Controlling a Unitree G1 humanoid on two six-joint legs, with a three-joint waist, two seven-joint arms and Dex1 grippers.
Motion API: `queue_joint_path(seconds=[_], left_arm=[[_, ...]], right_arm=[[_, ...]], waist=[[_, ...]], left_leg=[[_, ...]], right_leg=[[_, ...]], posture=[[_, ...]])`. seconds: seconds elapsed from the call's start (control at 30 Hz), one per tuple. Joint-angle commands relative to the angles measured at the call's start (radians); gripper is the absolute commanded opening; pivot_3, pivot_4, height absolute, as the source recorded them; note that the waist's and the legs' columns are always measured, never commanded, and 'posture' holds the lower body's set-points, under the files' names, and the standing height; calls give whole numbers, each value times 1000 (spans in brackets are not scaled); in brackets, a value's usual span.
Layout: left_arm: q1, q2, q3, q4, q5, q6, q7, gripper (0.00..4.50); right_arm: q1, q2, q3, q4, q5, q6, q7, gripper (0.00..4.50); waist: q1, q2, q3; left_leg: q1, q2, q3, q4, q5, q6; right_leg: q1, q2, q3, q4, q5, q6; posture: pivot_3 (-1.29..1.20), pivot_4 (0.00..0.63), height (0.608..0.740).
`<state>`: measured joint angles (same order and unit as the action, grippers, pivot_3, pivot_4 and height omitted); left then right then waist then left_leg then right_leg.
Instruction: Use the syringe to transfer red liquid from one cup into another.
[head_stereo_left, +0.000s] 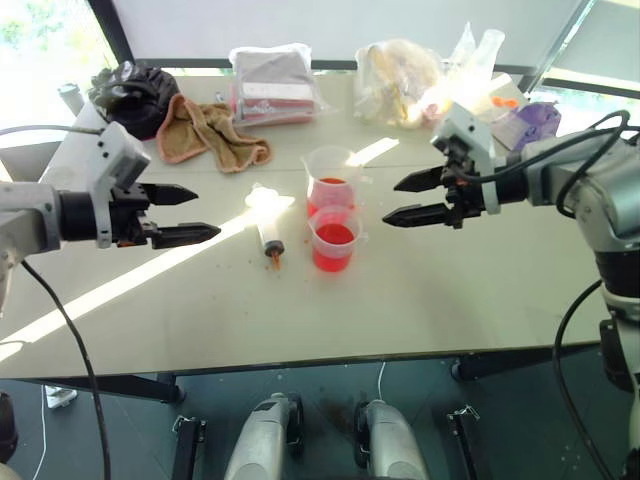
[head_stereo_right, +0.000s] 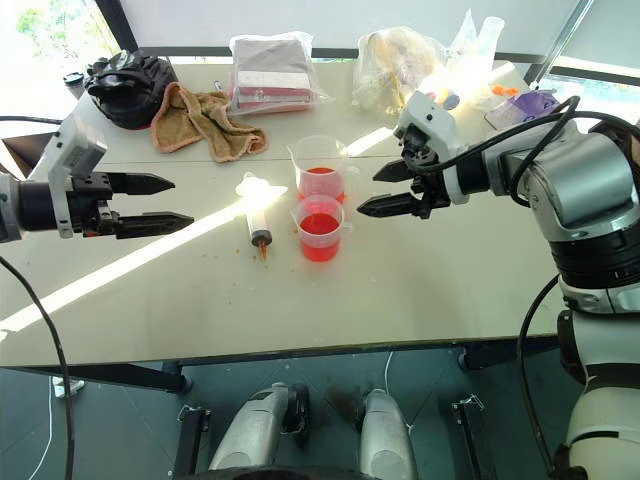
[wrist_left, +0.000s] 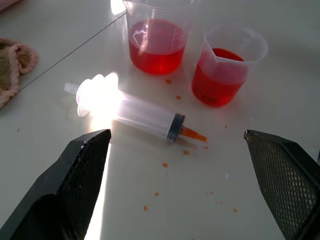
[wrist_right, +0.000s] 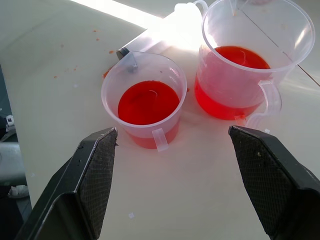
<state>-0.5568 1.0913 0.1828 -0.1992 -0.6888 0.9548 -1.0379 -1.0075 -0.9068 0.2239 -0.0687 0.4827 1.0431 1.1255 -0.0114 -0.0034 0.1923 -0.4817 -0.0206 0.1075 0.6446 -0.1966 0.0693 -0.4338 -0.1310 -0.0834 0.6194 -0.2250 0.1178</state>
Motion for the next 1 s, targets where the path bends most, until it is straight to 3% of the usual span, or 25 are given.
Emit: queue_joint_path(seconds=[0.03,1.0], left_arm=[[-17,15,37,-21,-11,-4,4,4475],[2,19,67,-30,-39,17,21,4475]], right_arm=[[-9,-6,-24,-32,2,3,2,3739],[-13,-4,-24,-41,7,27,0,3739]], waist=[[0,0,0],[0,0,0]], left_leg=[[0,0,0,0,0,0],[1,0,0,1,0,0]], right_leg=[[0,0,0,0,0,0],[0,0,0,2,0,0]], posture=[[0,150,740],[0,150,740]])
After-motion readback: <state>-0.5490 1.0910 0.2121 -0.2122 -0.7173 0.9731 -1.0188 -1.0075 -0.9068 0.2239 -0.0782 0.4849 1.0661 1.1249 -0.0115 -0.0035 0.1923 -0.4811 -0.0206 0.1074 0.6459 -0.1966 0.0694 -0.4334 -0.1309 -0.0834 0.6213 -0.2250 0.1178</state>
